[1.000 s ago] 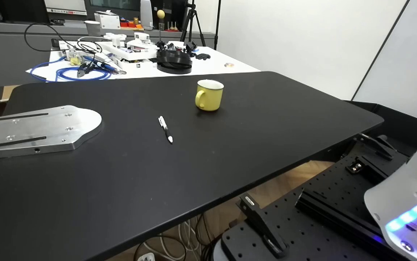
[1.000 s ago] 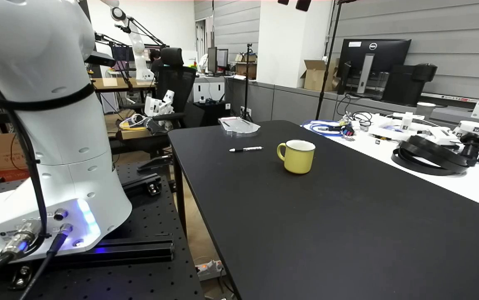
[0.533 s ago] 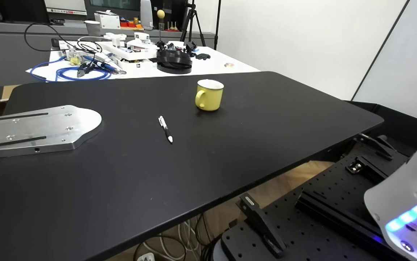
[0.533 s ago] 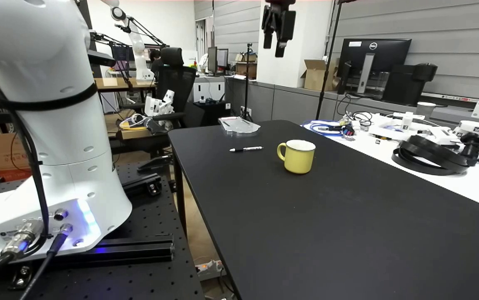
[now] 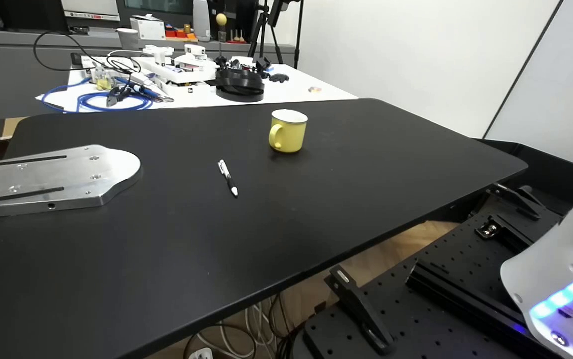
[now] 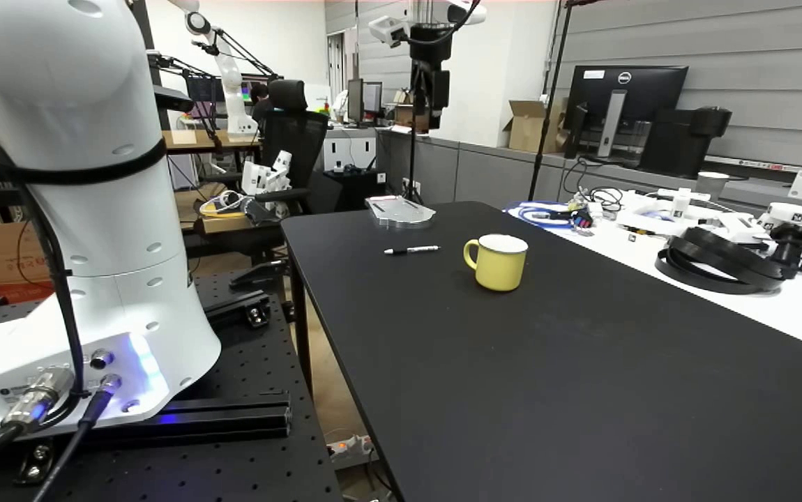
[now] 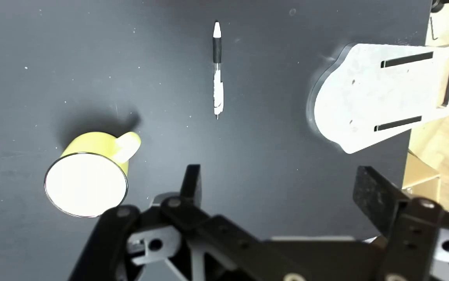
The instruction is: Put the pen in the cup
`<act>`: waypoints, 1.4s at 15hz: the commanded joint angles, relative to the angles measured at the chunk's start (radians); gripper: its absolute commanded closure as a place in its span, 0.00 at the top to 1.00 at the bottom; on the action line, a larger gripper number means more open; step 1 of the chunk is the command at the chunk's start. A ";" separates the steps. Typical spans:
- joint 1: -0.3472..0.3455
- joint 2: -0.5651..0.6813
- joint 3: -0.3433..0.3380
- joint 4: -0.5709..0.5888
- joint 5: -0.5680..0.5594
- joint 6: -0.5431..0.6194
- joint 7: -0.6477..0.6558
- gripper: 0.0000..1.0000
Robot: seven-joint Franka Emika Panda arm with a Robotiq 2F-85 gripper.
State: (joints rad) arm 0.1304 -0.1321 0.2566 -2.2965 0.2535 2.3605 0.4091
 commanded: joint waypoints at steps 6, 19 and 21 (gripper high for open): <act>0.006 0.032 -0.015 0.017 -0.042 0.029 0.035 1.00; 0.154 0.445 -0.092 0.130 -0.284 0.245 0.271 1.00; 0.175 0.478 -0.099 0.136 -0.249 0.255 0.279 1.00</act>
State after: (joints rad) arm 0.2644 0.3000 0.1838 -2.1933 -0.0166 2.6107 0.6346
